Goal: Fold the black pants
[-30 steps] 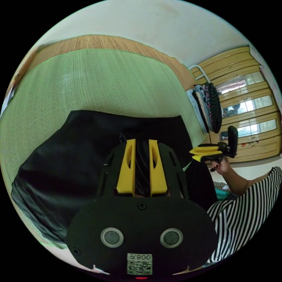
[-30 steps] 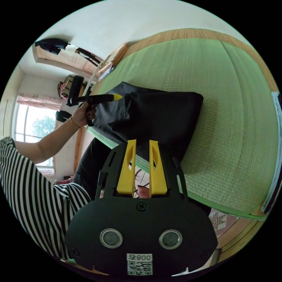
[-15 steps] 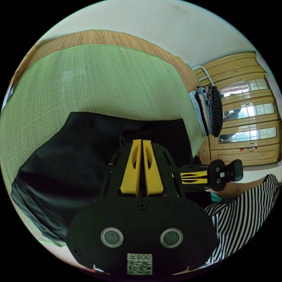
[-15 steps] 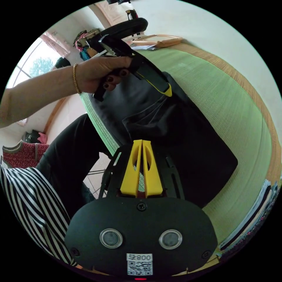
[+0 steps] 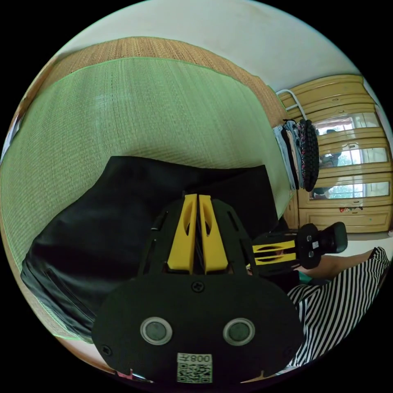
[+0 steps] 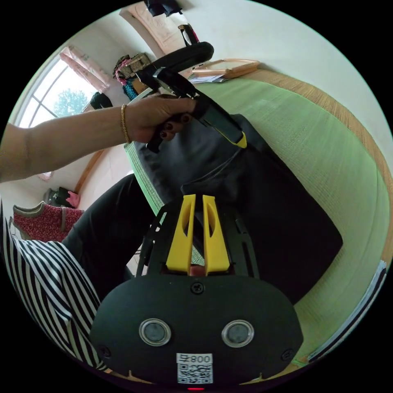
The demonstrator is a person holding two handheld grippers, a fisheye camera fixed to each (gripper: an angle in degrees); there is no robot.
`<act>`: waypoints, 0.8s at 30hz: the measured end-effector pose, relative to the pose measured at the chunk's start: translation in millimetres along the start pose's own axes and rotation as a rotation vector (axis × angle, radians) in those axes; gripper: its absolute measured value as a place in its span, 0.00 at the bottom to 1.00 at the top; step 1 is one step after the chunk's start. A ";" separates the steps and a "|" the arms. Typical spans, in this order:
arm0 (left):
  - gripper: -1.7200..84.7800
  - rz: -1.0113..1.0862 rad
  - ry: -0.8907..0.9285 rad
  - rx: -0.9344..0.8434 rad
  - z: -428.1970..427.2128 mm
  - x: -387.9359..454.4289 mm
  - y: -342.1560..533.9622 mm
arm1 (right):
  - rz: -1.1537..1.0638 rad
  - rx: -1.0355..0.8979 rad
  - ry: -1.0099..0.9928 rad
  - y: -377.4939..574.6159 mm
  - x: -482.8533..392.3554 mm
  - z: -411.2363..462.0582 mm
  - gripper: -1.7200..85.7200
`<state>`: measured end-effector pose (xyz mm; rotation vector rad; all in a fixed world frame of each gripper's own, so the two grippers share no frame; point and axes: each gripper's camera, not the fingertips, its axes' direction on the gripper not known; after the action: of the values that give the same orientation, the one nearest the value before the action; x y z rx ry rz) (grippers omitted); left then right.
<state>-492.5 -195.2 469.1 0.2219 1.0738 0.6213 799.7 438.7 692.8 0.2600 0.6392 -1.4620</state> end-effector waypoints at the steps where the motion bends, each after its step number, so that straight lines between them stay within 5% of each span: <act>1: 0.02 -0.006 -0.005 0.012 -0.9 0.4 4.0 | 0.014 -0.037 -0.038 -3.0 3.9 10.4 0.05; 7: 0.02 0.018 -0.065 0.151 -15.2 21.0 43.5 | 0.065 -0.043 -0.106 -3.0 13.1 15.1 0.03; 12: 0.02 0.089 -0.161 -0.051 43.7 37.1 55.8 | 0.085 -0.046 -0.137 -6.1 15.0 7.0 0.02; 24: 0.02 0.042 -0.077 -0.059 80.8 27.4 125.6 | 0.462 0.020 -0.070 109.7 68.6 -91.0 0.02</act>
<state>-459.0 -67.8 544.5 0.2155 0.9774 0.6759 882.8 442.8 558.2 0.3451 0.4694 -1.0288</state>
